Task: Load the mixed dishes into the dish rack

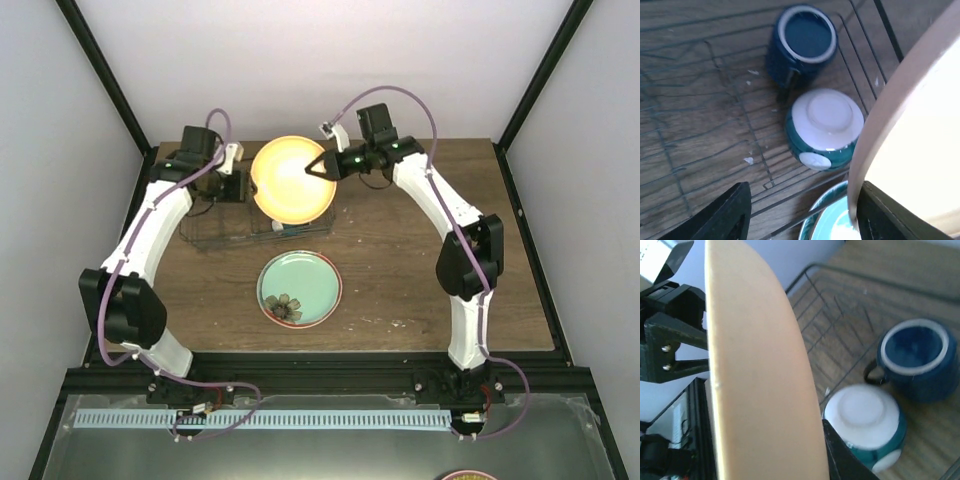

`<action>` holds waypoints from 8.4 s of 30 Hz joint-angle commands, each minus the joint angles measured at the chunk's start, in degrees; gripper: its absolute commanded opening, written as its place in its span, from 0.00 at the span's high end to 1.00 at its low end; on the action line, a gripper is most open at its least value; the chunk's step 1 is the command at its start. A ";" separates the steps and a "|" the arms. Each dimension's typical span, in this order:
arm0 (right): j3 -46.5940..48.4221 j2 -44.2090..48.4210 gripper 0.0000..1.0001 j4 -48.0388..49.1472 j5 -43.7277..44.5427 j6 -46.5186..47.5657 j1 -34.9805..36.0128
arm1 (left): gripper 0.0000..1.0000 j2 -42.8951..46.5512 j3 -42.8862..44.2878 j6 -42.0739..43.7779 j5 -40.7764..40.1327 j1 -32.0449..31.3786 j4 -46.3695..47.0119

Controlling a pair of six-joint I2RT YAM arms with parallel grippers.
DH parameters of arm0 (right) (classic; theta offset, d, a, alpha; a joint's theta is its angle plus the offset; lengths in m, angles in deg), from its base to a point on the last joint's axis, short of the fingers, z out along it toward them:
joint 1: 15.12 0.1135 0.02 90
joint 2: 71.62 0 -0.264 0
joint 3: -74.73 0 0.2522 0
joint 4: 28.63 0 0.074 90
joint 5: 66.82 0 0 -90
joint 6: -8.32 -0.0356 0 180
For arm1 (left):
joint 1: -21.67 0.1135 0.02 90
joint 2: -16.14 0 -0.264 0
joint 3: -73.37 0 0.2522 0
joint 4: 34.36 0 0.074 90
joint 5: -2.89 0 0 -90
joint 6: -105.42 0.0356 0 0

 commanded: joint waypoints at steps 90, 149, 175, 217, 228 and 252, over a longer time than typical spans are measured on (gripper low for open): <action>-30.48 14.29 0.04 46.29 31.49 30.11 16.76 | 0.47 16.67 -11.82 1.00 14.81 12.67 0.97; -47.50 16.30 0.39 2.74 22.13 -10.04 11.71 | 0.21 0.35 -4.55 4.24 6.21 -5.17 -4.68; -42.47 15.72 0.43 -3.63 26.76 -7.56 13.50 | 0.21 1.38 -5.85 4.38 5.13 -5.19 -4.68; -47.33 6.07 0.75 2.43 19.74 -8.34 15.39 | 0.20 1.10 -7.01 4.40 4.96 -5.20 -4.58; -47.77 10.41 0.99 1.74 25.18 -9.49 15.39 | 0.20 5.02 -12.72 3.50 4.37 -5.16 -4.76; -54.22 25.08 0.99 22.32 34.88 -3.77 14.25 | 0.23 9.11 -24.73 3.68 7.05 -5.17 3.30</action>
